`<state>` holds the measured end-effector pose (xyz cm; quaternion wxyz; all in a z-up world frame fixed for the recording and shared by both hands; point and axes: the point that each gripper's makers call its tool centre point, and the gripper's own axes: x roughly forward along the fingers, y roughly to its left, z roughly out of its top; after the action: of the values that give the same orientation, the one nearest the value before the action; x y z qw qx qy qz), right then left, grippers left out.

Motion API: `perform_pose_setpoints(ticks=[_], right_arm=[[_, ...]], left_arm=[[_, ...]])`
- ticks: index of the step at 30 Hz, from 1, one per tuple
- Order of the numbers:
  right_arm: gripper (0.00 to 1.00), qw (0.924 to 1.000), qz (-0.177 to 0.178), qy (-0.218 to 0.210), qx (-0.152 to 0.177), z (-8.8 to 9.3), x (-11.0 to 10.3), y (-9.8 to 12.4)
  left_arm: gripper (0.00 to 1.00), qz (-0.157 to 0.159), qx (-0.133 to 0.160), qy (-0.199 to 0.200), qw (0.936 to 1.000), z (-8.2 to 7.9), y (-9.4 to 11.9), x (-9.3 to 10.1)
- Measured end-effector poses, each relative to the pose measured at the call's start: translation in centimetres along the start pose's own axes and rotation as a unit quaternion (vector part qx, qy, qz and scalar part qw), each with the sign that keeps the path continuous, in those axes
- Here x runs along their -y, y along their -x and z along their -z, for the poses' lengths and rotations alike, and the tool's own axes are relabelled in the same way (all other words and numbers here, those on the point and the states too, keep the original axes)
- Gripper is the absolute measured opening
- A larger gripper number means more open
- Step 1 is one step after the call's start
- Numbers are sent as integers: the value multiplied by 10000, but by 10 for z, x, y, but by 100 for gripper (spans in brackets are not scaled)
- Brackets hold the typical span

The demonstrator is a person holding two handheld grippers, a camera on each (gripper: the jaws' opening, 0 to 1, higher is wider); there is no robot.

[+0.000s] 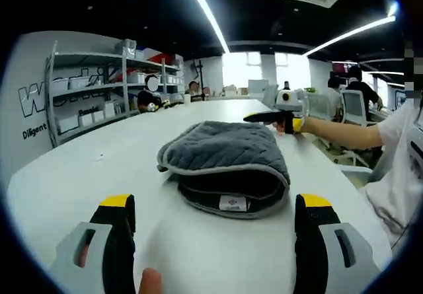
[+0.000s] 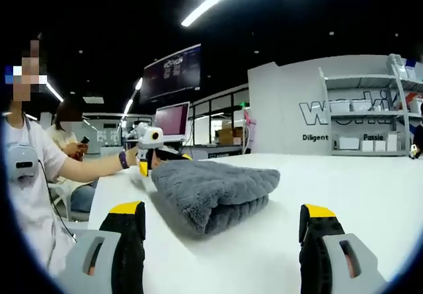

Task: Fold the towel on the table until its edges align and the towel forms a compact rectangular stack.

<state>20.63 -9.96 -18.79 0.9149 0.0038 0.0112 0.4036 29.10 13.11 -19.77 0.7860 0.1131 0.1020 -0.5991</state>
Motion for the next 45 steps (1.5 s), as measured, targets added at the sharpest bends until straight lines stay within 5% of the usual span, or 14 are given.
perform_pose_setpoints(ticks=[8,18,45], right_arm=[[98,9983,-372,-446,46,-1,0,4],[97,9993,-279,-204,-160,5,0,3],[97,9997,-236,-34,-103,3,-3,4]], left_arm=[[99,228,225,200,9993,-1,-2,7],[99,381,-64,243,9990,19,-1,17],[99,627,2,269,9977,25,0,33]])
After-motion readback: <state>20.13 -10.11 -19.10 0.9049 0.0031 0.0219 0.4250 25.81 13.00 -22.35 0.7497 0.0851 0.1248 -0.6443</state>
